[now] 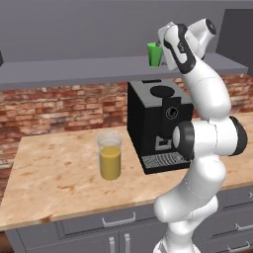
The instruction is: There is a tray on the dining counter. Grab the cup, mug, and pitcher and place them on the tray. The pitcher may be placed next to the tray if it cannot fit the tray.
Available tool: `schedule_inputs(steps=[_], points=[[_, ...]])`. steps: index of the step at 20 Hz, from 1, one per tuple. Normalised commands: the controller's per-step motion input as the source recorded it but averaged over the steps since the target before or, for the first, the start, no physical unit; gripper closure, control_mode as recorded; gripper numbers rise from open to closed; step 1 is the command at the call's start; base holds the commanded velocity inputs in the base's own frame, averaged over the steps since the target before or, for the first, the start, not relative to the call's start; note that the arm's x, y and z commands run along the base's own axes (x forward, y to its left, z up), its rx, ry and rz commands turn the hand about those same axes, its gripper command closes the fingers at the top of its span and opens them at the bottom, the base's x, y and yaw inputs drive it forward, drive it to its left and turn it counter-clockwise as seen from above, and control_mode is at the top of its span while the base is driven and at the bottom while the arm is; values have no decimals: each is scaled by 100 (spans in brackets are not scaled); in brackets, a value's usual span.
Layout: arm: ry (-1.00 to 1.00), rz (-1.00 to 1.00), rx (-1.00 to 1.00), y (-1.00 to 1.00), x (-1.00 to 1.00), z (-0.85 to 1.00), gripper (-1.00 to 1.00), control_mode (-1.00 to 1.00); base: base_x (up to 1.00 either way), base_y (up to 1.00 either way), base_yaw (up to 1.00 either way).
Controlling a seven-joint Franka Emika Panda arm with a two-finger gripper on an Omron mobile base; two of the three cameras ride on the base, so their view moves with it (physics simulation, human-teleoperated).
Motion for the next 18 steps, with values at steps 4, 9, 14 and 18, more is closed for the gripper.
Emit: schedule_inputs(steps=[4, 9, 14, 18], points=[[3, 0, 0, 6, 0, 0, -100, -100, 0, 0, 0], [7, 0, 0, 3, 0, 0, -100, -100, 0, 0, 0], [5, 0, 0, 0, 0, -7, -100, -100, 0, 0, 0], [1, 0, 0, 0, 0, -18, -100, -100, 0, 0, 0]])
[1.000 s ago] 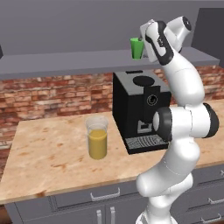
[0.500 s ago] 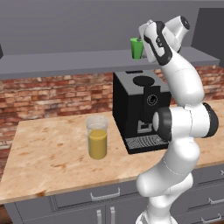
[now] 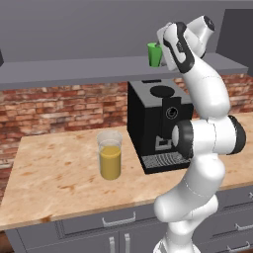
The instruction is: There is a tray on the dining counter. Grab the cup, mug, and pitcher and place them on the tray. The pitcher may be placed next to the tray if it cannot fit the tray.
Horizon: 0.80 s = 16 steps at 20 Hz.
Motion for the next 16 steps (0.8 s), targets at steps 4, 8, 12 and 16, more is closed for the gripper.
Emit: schedule_inputs(steps=[4, 8, 12, 16], points=[[0, 0, 0, 0, 0, -32, -100, -100, 0, 0, 0], [0, 0, 0, 0, 0, -31, -100, -100, 0, 0, 0], [0, 0, 0, 0, 0, -27, -100, -100, 0, 0, 0], [0, 0, 0, 0, 0, -17, -100, -100, 0, 0, 0]])
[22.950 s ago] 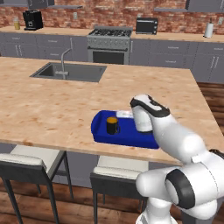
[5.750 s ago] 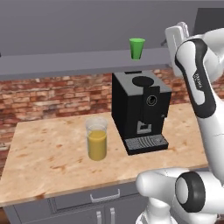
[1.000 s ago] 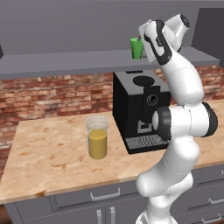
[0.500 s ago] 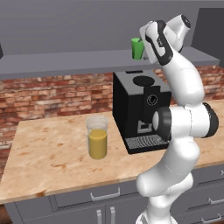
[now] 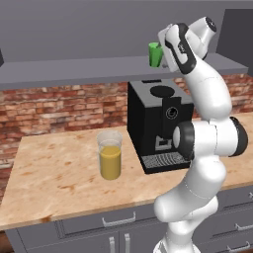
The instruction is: There is a tray on the dining counter. Grab the cup, mug, and pitcher and place them on the tray. The pitcher may be placed next to the tray if it cannot fit the tray.
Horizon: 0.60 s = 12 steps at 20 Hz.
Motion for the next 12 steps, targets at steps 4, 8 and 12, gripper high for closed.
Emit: schedule_inputs(steps=[4, 8, 12], points=[[0, 0, 0, 2, 0, -6, -100, -100, 0, 0, 0], [0, 0, 0, 0, 0, 0, -100, -100, 0, 0, 0], [0, 0, 0, 0, 0, 0, -100, -100, 0, 0, 0]])
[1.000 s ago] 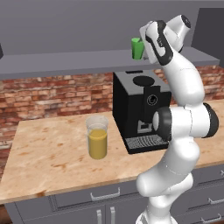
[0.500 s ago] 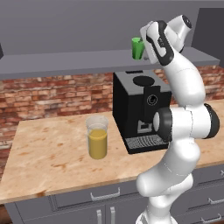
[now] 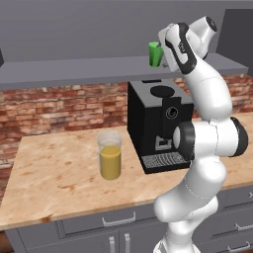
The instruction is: There is a tray on the dining counter. Grab the cup, mug, and pitcher and place them on the tray. The pitcher may be placed next to the tray if it cannot fit the tray.
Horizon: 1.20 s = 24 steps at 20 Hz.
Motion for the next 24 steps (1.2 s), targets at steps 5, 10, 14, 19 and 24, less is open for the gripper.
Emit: schedule_inputs(steps=[5, 10, 14, 19, 24], points=[[0, 0, 0, -4, 0, 0, 100, -100, 0, 0, 0], [0, 0, 0, 0, 0, 0, 100, -100, 0, 0, 0], [0, 0, 0, 0, 0, 0, 100, -100, 0, 0, 0], [0, 0, 0, 0, 0, 0, 100, -100, 0, 0, 0], [0, 0, 0, 0, 0, 0, 100, -100, 0, 0, 0]])
